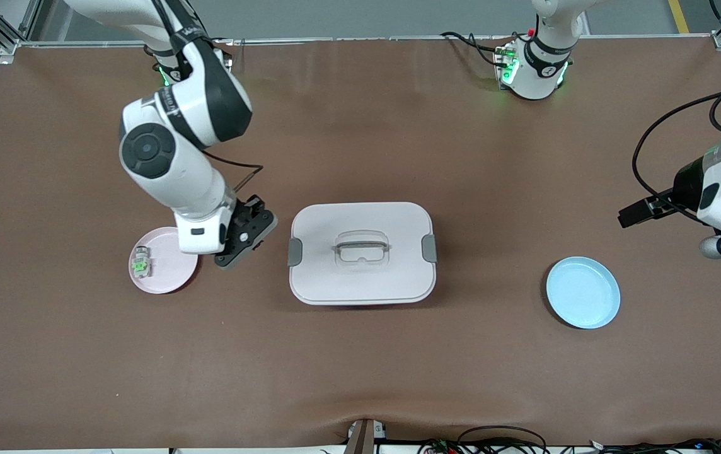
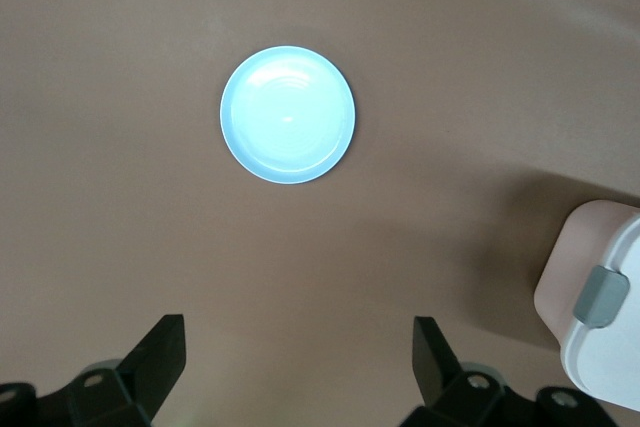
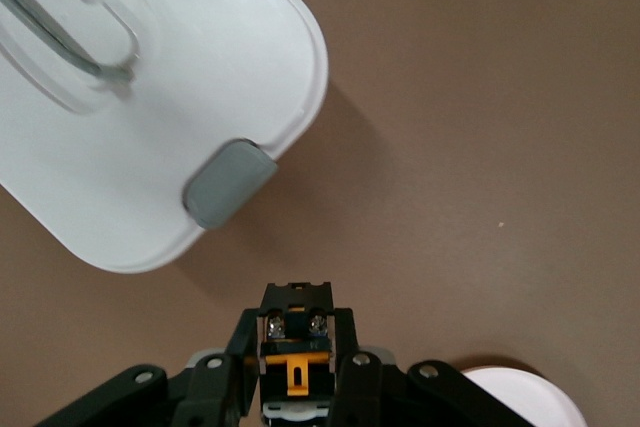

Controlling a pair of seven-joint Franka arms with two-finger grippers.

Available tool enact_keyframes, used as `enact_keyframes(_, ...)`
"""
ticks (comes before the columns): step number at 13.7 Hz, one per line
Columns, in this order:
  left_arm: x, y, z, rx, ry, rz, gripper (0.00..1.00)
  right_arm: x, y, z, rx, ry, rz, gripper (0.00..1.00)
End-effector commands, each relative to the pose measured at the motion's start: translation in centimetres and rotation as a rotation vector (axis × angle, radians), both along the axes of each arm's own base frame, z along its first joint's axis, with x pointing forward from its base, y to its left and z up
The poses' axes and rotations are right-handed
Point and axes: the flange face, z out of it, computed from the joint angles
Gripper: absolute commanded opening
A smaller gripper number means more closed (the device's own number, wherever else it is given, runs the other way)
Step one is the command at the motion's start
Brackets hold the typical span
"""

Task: Transfer orange switch to right arm and place
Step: 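Lower the switch with the right gripper onto the pink-rimmed white plate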

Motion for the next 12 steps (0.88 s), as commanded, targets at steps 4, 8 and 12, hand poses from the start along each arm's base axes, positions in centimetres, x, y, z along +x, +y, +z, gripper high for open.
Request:
enact_keyframes(4, -1.3, 0.3, 1.8, 0.025, 0.000, -0.018, 1.00, 1.2, -8.6, 0.4, -0.052, -0.004, 0.204, 0.00)
enact_keyframes(8, -2.2, -0.8, 3.0, 0.031, -0.005, -0.051, 1.00, 1.4, -14.0, 0.3, -0.057, 0.002, 0.311, 0.00)
enact_keyframes(12, -3.2, -1.2, 4.0, 0.055, -0.013, -0.154, 1.00, 1.6, -19.4, 0.0, -0.095, 0.003, 0.432, 0.00)
